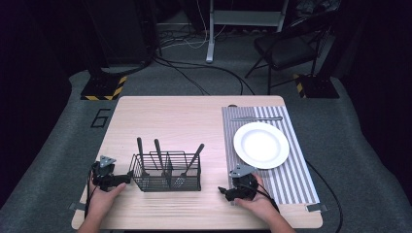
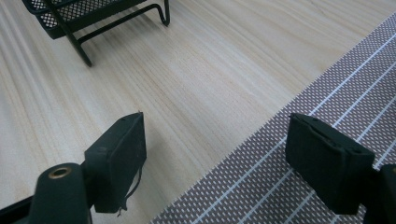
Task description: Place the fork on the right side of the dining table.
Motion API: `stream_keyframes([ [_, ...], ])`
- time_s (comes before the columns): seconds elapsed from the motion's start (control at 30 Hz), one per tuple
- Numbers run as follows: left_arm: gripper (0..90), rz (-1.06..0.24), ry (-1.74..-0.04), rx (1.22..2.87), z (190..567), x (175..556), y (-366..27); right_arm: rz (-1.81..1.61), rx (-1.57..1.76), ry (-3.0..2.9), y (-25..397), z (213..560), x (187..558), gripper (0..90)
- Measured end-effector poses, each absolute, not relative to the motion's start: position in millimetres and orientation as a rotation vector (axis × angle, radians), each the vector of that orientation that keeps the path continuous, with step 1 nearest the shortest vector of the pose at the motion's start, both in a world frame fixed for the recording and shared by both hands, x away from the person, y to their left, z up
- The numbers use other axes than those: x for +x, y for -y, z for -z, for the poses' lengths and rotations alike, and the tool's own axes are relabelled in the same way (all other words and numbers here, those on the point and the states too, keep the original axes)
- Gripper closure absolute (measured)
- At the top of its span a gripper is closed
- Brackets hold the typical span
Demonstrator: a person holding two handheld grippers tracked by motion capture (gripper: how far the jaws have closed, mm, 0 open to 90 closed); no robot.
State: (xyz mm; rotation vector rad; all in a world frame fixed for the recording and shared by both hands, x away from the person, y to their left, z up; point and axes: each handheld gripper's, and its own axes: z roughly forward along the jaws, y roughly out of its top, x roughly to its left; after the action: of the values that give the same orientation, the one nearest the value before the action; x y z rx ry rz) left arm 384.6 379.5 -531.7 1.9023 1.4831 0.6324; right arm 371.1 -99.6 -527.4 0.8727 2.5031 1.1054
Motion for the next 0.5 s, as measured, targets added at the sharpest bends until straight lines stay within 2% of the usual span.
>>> stream_keyframes([
  [0.5,3.7,-0.632,-1.483,1.903,531.7,384.6,-379.5,-1.106,0.873,-2.503,99.8,527.4,371.2,20.2],
])
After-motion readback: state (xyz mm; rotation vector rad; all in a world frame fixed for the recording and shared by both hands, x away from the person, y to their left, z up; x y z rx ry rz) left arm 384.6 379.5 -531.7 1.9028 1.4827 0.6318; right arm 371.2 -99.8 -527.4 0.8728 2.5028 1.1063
